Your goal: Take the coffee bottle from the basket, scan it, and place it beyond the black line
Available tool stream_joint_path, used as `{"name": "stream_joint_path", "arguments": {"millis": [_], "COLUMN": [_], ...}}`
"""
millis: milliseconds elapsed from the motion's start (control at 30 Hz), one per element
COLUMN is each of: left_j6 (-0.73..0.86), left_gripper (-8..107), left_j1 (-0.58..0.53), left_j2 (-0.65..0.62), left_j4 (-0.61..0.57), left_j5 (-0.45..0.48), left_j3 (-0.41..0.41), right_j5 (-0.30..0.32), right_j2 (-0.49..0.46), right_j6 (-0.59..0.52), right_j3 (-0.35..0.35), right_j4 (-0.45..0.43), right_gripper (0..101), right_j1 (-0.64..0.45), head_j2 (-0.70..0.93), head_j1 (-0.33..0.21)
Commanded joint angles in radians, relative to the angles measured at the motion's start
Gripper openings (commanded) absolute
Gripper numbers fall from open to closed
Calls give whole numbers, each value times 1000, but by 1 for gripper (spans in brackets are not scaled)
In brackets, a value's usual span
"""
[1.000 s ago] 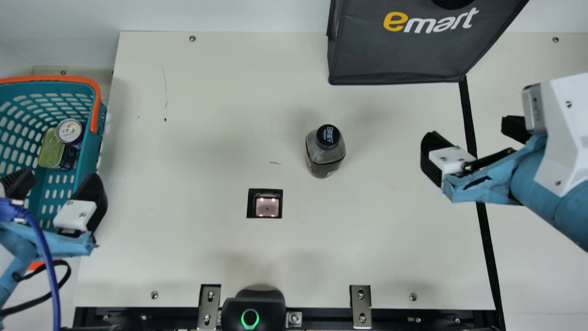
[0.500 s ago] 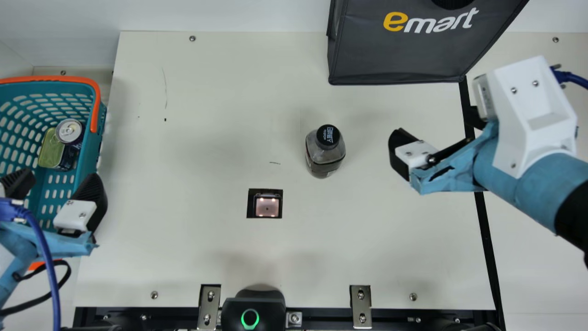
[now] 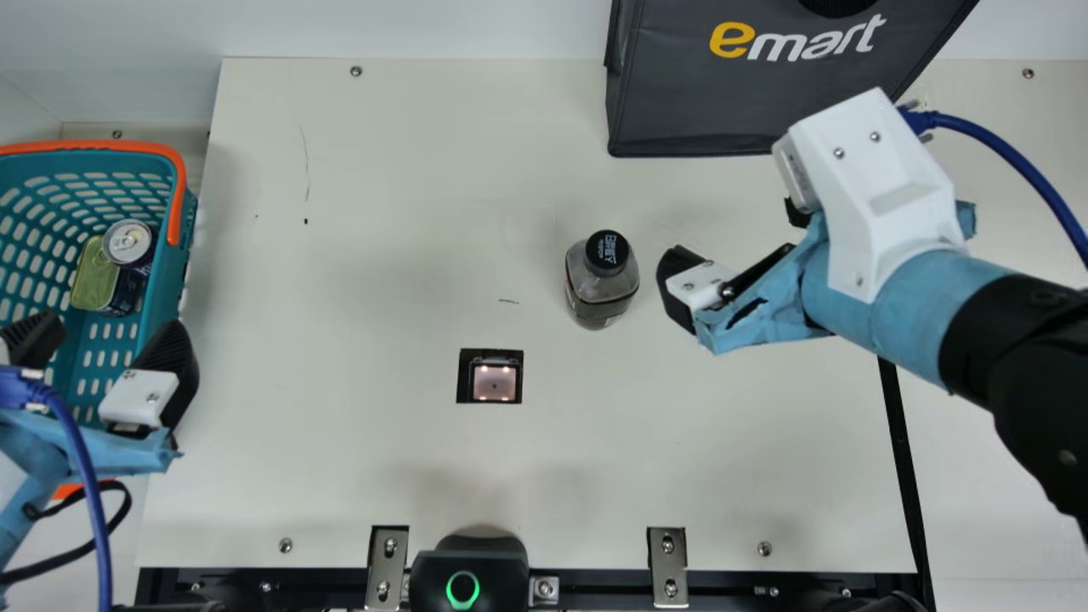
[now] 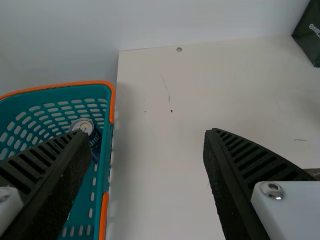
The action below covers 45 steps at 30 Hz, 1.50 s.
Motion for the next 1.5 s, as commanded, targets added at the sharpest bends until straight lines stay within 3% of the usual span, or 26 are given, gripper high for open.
{"name": "stream_joint_path", "arguments": {"millis": [0, 867, 1467], "left_j6": [0, 0, 0], "left_gripper": [90, 90, 90], "left_j1": [0, 0, 0], "left_j2": [0, 0, 0], "left_j4": [0, 0, 0], "left_j5": [0, 0, 0], "left_j3": [0, 0, 0], "right_j5": [1, -34, -73], "right_j2": [10, 170, 234], "right_j6": [2, 7, 9], "right_j3": [-6, -65, -21], "right_j4": [1, 24, 12], "right_gripper": [91, 91, 91], "right_j1": [11, 119, 157], "head_j2": [2, 2, 2], "head_j1": [-27, -27, -27]}}
